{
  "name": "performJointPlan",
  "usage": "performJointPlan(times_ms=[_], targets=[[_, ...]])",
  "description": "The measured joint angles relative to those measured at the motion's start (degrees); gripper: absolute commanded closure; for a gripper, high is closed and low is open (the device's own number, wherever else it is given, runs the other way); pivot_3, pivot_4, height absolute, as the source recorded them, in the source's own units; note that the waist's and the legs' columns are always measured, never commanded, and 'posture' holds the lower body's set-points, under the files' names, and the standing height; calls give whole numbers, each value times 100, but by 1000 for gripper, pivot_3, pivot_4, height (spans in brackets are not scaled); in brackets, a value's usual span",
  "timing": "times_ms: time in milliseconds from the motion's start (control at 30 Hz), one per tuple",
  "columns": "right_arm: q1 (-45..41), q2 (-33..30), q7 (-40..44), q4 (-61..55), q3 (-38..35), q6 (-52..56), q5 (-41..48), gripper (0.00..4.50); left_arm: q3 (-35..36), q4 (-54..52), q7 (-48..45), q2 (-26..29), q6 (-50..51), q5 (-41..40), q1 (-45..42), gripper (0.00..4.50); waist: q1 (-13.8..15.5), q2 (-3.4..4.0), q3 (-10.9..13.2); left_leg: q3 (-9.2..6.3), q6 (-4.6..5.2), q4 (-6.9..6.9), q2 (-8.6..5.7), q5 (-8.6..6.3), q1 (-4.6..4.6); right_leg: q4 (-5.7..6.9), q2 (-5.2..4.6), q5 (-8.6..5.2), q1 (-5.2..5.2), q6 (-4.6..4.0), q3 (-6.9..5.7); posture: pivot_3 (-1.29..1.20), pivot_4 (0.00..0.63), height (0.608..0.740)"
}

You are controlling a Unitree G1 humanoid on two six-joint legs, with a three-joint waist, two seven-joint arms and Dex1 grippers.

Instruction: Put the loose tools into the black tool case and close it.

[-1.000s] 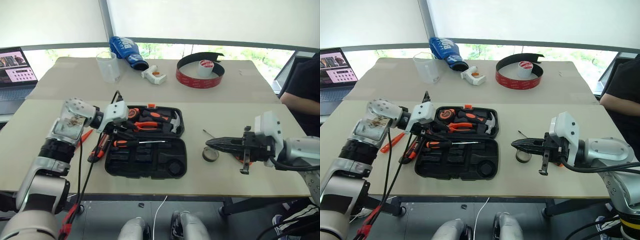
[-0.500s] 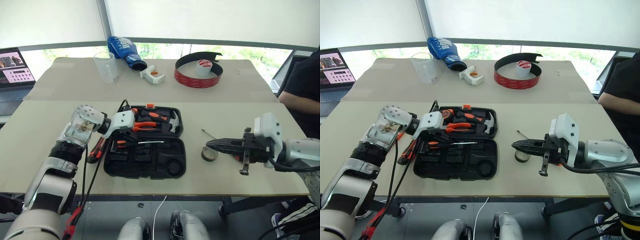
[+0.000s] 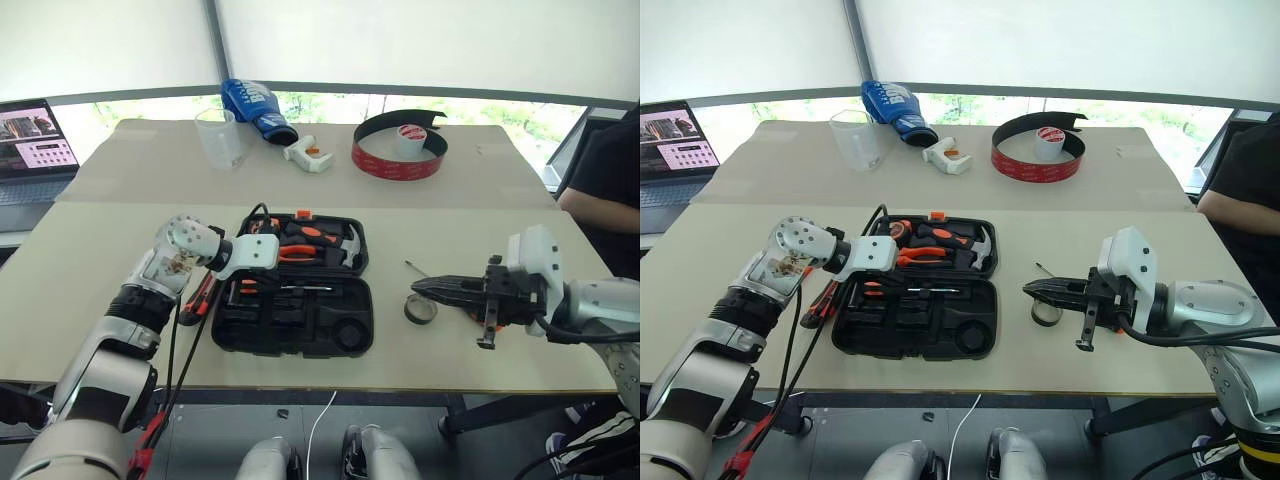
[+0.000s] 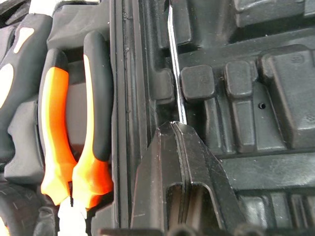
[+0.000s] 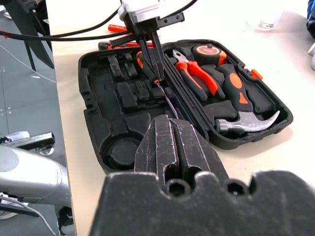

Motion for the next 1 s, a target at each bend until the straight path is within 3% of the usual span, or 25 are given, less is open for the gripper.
performJointPlan(times_ms=[67,133,233,400,467,700,1000], targets=[[116,-20,-48,-4,-107,4,0,4500,62,-22,-96,1,262,-151,6,3977,9,0,0,-1,-1,-1,0,1,-7,0,0,0,-6,0,-2,0,150,727],[366,-114,-54,-10,-325,30,0,3901,237,-126,-248,54,663,-395,47,3554,14,-2,1,-1,-2,-1,1,2,-28,1,1,0,-23,0,-4,0,150,727],[975,-242,-46,32,-859,135,-37,2955,706,-547,-649,307,1683,-1146,103,2368,13,-5,3,-1,-3,15,1,4,-69,6,4,1,-54,-3,-8,0,150,727],[1603,-272,-63,498,-1405,159,-298,1247,1373,-1590,-911,698,3145,-2176,109,575,15,-4,3,0,6,39,0,-2,-65,-3,0,0,-31,2,-8,0,150,727],[1721,-272,-75,785,-1442,102,-504,1201,1429,-2135,-937,766,3672,-2515,223,0,17,-3,3,-1,9,40,0,-5,-56,-7,-1,2,-19,10,-6,0,150,727],[1545,-113,-210,1825,-882,-268,-1202,1200,1422,-3223,-888,793,4581,-3202,343,0,-1,-2,3,-5,7,36,1,-4,-56,-3,3,1,-22,9,-1,0,150,727],[585,87,-436,3196,232,-840,-2151,1200,1320,-3723,-698,645,4597,-3481,338,0,-70,3,6,-3,1,36,0,-1,-56,0,3,1,-23,8,-1,0,150,727]])
